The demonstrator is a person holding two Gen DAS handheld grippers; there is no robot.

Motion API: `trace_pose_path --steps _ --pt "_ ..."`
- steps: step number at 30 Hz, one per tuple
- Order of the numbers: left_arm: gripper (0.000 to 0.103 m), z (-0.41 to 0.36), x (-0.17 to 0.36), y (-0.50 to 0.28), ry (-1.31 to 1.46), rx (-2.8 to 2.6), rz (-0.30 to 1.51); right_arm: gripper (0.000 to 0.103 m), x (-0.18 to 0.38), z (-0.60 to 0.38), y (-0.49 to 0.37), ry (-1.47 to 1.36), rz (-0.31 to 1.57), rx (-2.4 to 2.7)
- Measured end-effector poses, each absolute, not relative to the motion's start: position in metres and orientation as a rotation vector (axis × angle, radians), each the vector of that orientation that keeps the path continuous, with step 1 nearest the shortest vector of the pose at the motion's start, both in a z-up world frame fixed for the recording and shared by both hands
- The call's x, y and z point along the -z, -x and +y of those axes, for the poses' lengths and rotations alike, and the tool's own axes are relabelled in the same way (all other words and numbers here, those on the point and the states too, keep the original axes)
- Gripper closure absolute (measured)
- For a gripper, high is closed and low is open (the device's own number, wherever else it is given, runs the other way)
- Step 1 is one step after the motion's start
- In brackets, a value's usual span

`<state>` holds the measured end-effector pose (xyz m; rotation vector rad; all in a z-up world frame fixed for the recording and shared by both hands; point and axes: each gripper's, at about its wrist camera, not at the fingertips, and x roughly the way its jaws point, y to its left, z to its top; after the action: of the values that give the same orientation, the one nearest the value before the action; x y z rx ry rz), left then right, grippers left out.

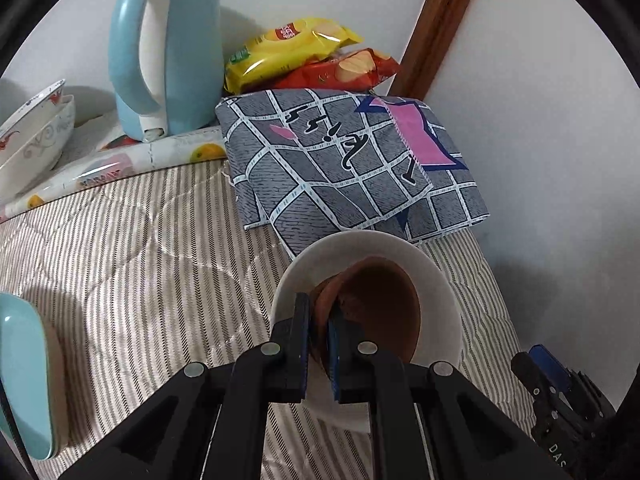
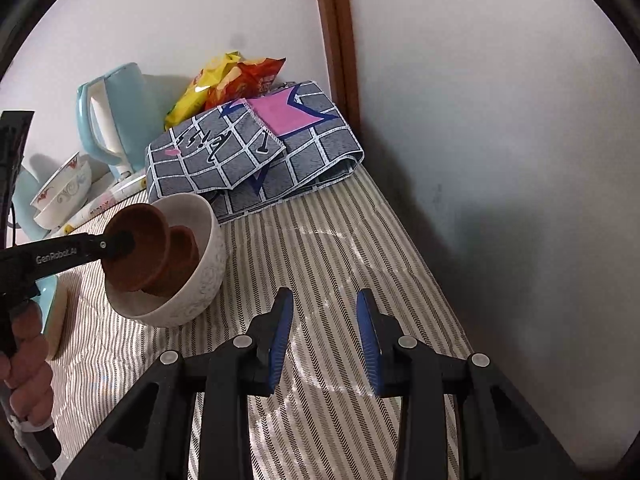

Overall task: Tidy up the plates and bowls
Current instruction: 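Lower the left tool's brown bowl into the white bowl and open it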

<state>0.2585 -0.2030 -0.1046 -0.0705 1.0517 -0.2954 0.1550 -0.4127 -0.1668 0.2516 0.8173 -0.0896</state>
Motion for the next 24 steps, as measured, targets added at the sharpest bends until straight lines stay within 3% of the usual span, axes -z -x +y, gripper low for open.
trace_pose_path --steps 19,24 --pt "0.092 -0.202 0.118 -0.268 0.121 0.346 1.101 0.07 0.168 -0.403 -0.162 -0.239 0.842 0.071" --pt "0.082 -0.201 0.108 -0.262 0.105 0.374 1.081 0.07 0.161 -0.396 -0.163 -0.227 0.835 0.066"
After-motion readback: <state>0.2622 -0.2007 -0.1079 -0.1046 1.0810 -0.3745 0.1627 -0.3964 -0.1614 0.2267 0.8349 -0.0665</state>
